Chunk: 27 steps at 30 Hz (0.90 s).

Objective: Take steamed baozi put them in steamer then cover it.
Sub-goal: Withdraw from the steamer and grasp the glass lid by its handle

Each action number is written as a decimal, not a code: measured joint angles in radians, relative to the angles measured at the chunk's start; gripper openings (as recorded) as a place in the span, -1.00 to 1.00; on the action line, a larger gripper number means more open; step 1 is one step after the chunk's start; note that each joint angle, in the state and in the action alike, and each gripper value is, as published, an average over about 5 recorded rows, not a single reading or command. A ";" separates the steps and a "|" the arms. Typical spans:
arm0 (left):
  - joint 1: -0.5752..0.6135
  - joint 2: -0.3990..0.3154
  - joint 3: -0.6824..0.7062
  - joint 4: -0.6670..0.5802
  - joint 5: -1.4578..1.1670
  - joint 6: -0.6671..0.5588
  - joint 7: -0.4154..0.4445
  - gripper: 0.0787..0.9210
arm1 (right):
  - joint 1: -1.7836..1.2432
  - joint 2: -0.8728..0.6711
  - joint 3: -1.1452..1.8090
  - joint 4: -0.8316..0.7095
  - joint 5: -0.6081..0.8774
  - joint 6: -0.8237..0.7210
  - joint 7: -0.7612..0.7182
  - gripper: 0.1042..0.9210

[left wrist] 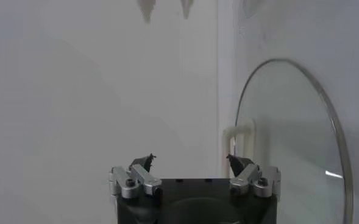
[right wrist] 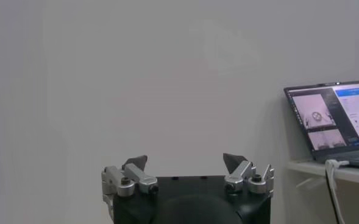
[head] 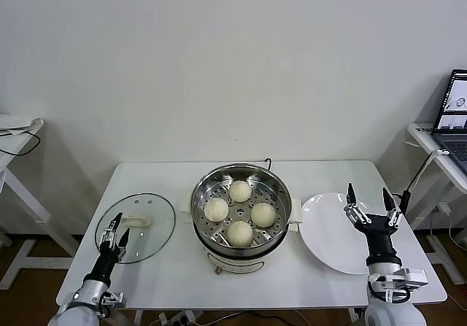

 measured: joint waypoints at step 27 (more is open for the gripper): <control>-0.160 -0.026 0.038 0.126 0.076 0.062 0.074 0.77 | 0.004 -0.001 -0.003 -0.013 -0.027 0.010 0.000 0.76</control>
